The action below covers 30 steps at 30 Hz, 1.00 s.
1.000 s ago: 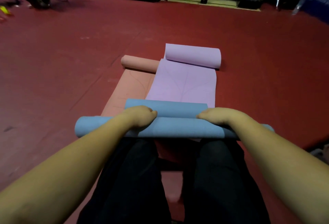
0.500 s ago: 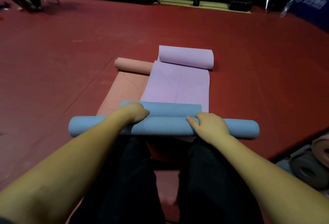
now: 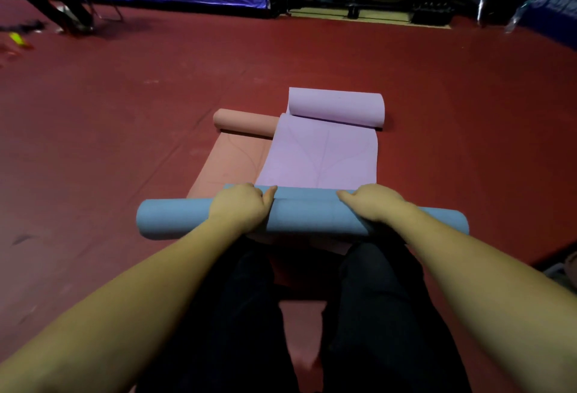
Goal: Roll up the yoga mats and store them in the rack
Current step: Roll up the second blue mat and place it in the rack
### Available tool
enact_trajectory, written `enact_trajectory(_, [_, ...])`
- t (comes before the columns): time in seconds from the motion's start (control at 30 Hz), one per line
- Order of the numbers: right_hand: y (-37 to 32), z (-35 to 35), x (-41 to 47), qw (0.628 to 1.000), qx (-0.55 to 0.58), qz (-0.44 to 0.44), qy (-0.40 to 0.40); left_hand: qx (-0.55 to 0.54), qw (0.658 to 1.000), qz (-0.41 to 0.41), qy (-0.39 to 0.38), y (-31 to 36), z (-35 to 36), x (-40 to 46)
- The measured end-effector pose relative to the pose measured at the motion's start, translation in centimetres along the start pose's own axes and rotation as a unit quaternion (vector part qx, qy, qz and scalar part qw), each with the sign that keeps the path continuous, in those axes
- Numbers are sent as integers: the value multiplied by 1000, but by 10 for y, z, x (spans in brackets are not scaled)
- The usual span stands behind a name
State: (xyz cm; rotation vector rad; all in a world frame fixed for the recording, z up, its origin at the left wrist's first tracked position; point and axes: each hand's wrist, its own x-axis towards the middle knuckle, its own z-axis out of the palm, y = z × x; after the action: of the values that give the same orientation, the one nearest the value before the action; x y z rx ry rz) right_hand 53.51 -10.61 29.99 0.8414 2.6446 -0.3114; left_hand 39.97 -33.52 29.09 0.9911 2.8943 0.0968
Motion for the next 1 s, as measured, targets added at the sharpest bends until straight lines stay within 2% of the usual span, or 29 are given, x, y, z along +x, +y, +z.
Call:
enact_trajectory(0.2, [20,-11,-8,992,43,2,-115,-18,987,-3,-163,8,-19,3])
enact_trajectory(0.27, [22,-3,-7,993,37,-22,-115,-34,978,2,-206,9,-13,4])
enact_trajectory(0.33, [23,6,-4,997,18,-55,-48,-46,972,1,-229,8,-9,8])
enact_trajectory(0.4, [20,8,-9,996,10,-60,59,-56,969,-12,-240,7,-9,13])
enact_trajectory(0.47, [17,11,-20,989,-13,-64,133,-70,966,-20,-248,5,-10,18])
enact_trajectory(0.73, [12,45,-44,969,-38,-76,232,-101,947,-29,-303,0,-10,34])
enact_trajectory(0.8, [10,48,-41,967,-41,-72,242,-90,953,-24,-289,3,-10,35])
enact_trajectory(0.9, [8,43,-30,974,-39,-43,221,-74,972,-33,-219,7,-9,31])
enact_trajectory(1.0, [7,39,-19,983,-43,-33,174,-35,998,-16,-59,6,-4,19])
